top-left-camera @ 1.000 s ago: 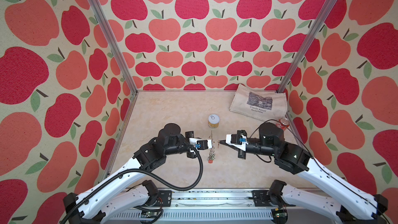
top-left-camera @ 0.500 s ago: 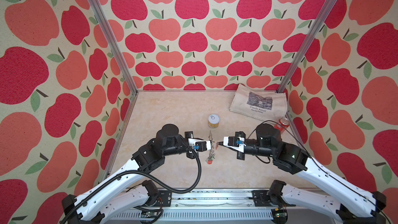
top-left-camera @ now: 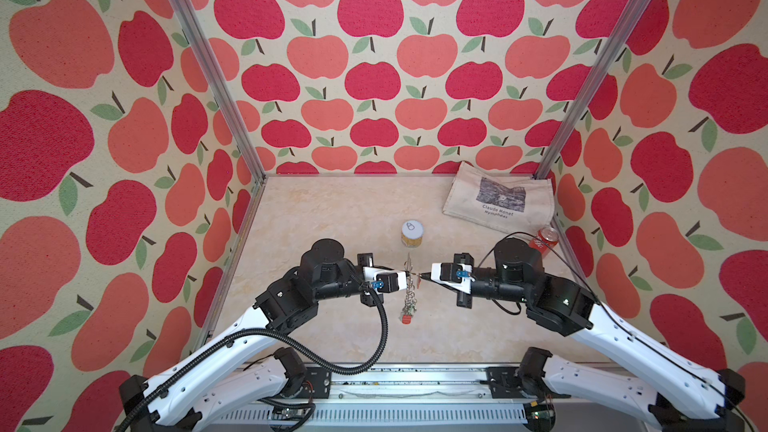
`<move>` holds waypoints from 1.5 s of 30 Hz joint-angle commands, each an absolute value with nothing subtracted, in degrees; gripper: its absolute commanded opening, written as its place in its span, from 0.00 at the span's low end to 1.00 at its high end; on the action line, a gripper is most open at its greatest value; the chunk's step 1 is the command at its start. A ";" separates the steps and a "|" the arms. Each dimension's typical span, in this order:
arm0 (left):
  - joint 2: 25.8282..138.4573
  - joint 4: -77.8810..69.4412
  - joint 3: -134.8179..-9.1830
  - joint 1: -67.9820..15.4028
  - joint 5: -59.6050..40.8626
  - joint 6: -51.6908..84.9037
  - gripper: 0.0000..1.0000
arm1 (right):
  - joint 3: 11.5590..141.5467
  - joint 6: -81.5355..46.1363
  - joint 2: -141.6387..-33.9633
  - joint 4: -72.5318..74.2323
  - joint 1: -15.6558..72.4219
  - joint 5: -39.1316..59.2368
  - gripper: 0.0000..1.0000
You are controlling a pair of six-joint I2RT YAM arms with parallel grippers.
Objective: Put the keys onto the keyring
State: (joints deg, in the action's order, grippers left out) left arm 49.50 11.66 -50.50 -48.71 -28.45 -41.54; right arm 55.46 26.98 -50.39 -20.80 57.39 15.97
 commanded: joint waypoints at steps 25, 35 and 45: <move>49.40 8.31 -49.17 -48.55 -30.06 -40.17 0.00 | 55.99 27.81 -49.94 -19.20 59.06 14.17 0.00; 48.60 8.60 -49.22 -48.78 -29.76 -40.27 0.00 | 56.42 27.41 -50.98 -19.46 59.01 15.81 0.00; 48.42 8.61 -49.22 -48.97 -29.46 -40.50 0.00 | 56.52 27.42 -51.07 -19.58 59.06 16.14 0.00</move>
